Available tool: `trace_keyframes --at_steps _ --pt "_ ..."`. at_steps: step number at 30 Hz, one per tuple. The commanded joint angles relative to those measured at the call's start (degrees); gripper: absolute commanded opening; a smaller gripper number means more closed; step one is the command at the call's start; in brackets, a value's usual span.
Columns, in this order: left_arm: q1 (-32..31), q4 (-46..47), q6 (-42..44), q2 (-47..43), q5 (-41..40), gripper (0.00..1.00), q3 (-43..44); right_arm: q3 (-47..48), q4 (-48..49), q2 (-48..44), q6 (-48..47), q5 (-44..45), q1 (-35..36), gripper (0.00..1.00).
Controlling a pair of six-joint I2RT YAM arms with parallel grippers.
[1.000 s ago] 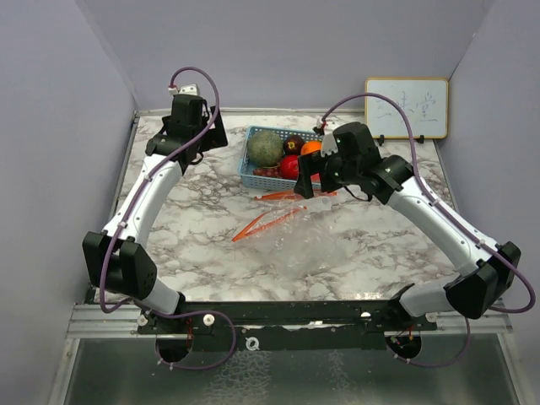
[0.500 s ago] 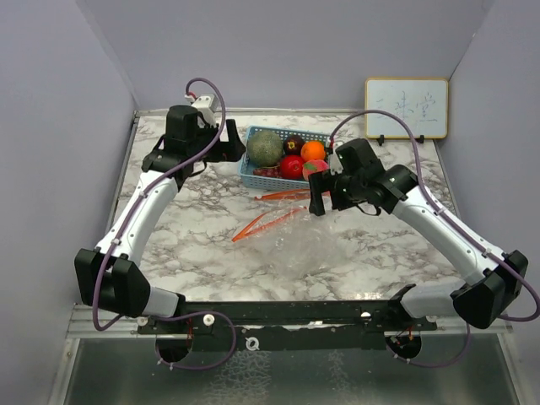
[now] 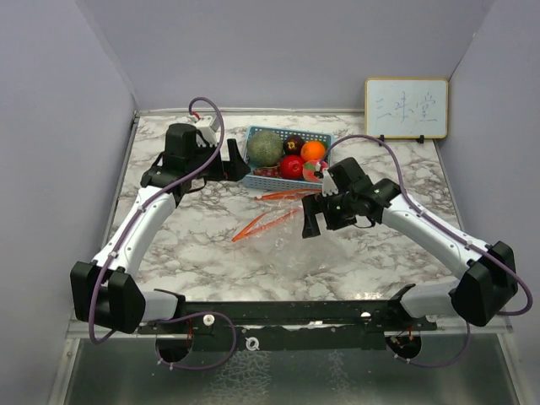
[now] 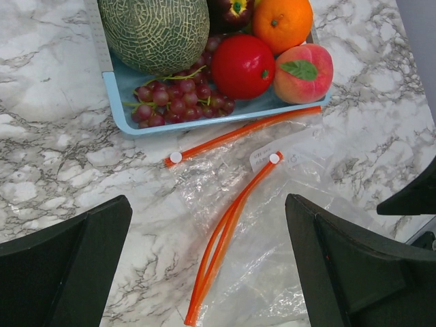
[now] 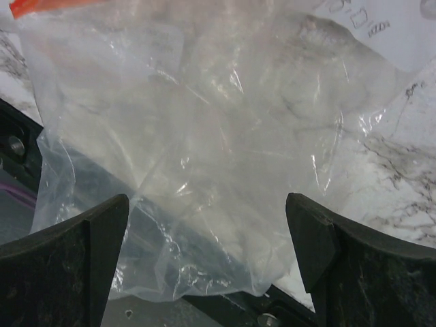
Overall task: Place the food in the zip-top bag and seal the zipper
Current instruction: Pick up the zipper food storage bag at the center of the board.
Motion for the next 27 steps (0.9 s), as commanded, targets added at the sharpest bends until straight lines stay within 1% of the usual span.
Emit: trace_keyframes --at_steps 1,6,10,11,12,13,14,15,16,17,19,22,25,27 --pt "0.12 1.70 0.21 -1.88 3.27 0.99 -1.92 -0.10 9.19 4.01 -0.66 -0.76 0.35 0.99" --pt "0.11 2.11 0.65 -1.55 4.04 0.98 -3.08 -0.20 14.79 9.67 -2.25 5.55 0.33 0.99" --pt "0.13 2.02 1.60 -1.76 4.36 0.98 -3.73 -1.45 18.95 12.59 -3.29 7.91 0.33 0.98" --pt "0.12 1.96 1.89 -1.83 4.35 0.98 -3.85 -1.74 19.75 13.07 -3.54 7.88 0.36 0.92" --pt "0.05 1.85 2.35 -1.94 4.37 0.98 -3.92 -1.78 20.14 13.44 -4.07 7.47 0.35 0.79" --pt "0.12 1.69 2.71 -2.02 4.32 0.98 -3.99 -1.57 20.12 13.74 -4.57 7.03 0.34 0.62" --pt "0.11 1.52 3.08 -2.12 4.18 0.98 -4.03 -1.24 19.62 13.76 -4.94 6.88 0.31 0.40" --pt "0.09 1.32 3.46 -2.20 3.95 0.98 -4.03 -0.82 19.04 13.56 -5.22 7.05 0.34 0.20" --pt "0.10 1.09 3.94 -2.22 3.81 0.98 -4.01 -0.30 18.38 13.01 -5.70 7.34 0.40 0.10" --pt "0.13 0.73 4.24 -2.23 3.60 0.98 -3.84 0.47 17.39 12.30 -6.44 7.64 0.41 0.05" --pt "0.06 0.11 4.76 -2.13 3.07 0.98 -3.42 2.80 14.91 10.53 -8.56 8.53 0.34 0.02" --pt "0.12 0.00 4.39 -1.97 2.94 0.98 -2.35 7.50 11.90 6.61 -12.91 9.04 0.32 0.02" --pt "0.13 1.42 2.51 -0.98 4.25 0.98 -0.57 9.15 12.18 1.25 -18.35 5.67 0.39 0.02" --pt "0.48 3.45 -0.06 0.23 7.19 0.95 0.91 8.85 13.01 -2.38 -22.04 2.14 0.33 0.03"
